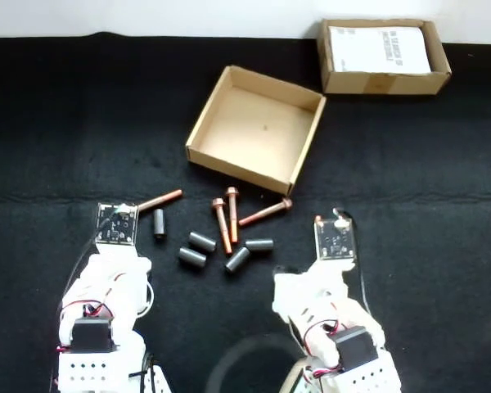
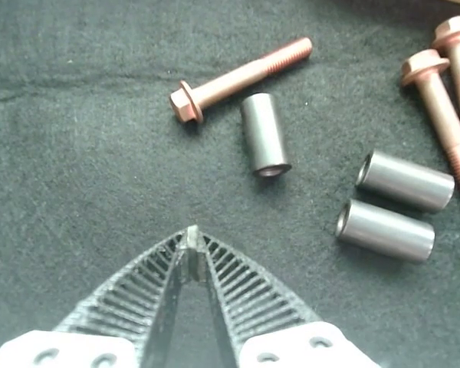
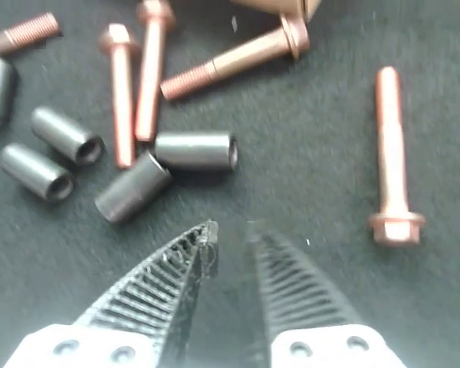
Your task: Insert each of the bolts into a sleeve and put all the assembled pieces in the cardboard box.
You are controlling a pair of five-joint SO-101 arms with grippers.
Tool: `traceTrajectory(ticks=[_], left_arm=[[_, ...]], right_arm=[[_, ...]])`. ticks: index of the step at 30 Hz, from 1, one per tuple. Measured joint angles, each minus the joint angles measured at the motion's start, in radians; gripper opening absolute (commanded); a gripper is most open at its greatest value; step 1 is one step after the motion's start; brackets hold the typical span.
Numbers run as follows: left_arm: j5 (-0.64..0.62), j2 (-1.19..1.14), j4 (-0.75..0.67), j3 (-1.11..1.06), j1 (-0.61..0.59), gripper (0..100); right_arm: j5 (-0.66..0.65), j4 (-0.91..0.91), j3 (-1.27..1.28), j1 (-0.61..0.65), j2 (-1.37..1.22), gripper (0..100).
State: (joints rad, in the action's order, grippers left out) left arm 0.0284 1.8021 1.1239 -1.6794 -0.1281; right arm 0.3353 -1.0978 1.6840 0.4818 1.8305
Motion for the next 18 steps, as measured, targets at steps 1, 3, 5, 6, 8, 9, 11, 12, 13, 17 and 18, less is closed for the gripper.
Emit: traceTrajectory(ticks=[1,3,5,6,8,9,11,12,13,17,18], left_arm=[[0.0,0.0,0.0,0.0,0.0,1],[0.0,0.0,0.018,0.005,0.0,1],[0.0,0.0,0.043,0.008,0.0,1],[0.0,0.0,0.049,0.008,0.0,1],[0.0,0.0,0.052,0.008,0.0,1],[0.0,0.0,0.052,0.008,0.0,1],[0.003,0.0,0.052,0.031,0.0,1],[0.003,0.0,0.052,0.055,0.0,1],[0.003,0.0,0.052,0.084,0.0,1],[0.02,-0.038,0.057,0.235,0.0,1],[0.021,-0.075,0.058,0.278,0.0,1]], right_arm=[[0.0,0.032,0.0,-0.008,0.0,29.0],[0.0,0.114,0.0,-0.029,0.0,31.0],[0.0,0.193,0.0,-0.054,0.0,31.1],[0.0,0.216,0.0,-0.06,0.0,31.2],[0.0,0.239,0.0,-0.064,0.0,31.2],[0.0,0.247,0.0,-0.066,0.0,31.2],[0.0,0.255,0.0,-0.066,0.0,31.2],[0.0,0.256,0.0,-0.066,0.0,31.2],[0.0,0.259,0.0,-0.066,0.0,31.2],[0.0,0.29,0.0,-0.066,0.0,31.0],[0.0,0.292,0.0,-0.066,-0.002,31.0]])
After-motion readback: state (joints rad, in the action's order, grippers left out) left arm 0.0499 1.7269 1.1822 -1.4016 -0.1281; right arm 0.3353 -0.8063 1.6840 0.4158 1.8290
